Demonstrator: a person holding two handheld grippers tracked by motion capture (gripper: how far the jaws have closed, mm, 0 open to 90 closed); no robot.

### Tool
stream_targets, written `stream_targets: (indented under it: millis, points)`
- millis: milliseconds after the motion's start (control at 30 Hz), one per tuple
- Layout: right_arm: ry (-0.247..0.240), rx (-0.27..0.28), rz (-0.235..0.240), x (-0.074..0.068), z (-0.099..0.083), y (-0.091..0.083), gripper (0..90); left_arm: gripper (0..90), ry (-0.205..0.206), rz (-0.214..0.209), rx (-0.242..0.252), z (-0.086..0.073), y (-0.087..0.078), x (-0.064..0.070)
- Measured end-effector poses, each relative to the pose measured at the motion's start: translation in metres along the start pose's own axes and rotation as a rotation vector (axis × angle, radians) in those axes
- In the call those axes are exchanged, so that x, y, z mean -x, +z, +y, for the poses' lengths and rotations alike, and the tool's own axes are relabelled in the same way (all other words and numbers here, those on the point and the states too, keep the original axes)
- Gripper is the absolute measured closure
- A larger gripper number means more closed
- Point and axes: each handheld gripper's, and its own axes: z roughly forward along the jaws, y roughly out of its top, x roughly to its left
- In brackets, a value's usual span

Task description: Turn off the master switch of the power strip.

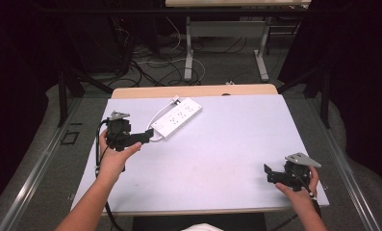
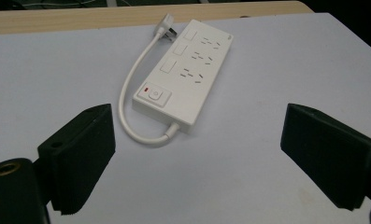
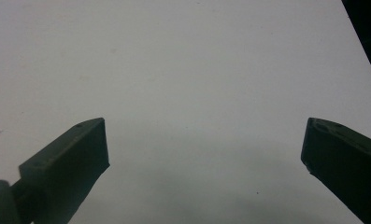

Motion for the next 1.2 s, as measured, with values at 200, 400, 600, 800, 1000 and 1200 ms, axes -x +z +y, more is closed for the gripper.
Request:
stream_targets:
  millis: [200,400,600,800,1000,1200]
  points:
    - [-0.002,0.000,0.005,0.000,0.000,0.000,0.3,14.8,0.003,0.001,0.008,0.010,0.004,0.001]
    - [-0.005,-0.001,0.007,0.000,0.000,0.000,0.3,16.1,0.012,-0.002,0.006,0.020,0.009,0.005]
    - [-0.007,-0.002,0.007,0.000,0.000,0.001,0.3,16.2,0.032,0.014,0.004,0.025,0.017,0.009]
    - [-0.012,-0.005,0.006,0.000,0.000,0.000,0.3,16.4,0.039,0.018,-0.015,0.028,0.026,0.009]
    - [-0.013,-0.005,0.010,0.000,-0.001,0.001,0.3,18.0,0.045,0.032,-0.020,0.031,0.036,0.008]
    - [-0.010,0.018,0.000,0.000,-0.001,0.003,0.3,18.5,0.021,0.040,-0.014,0.034,0.042,0.004]
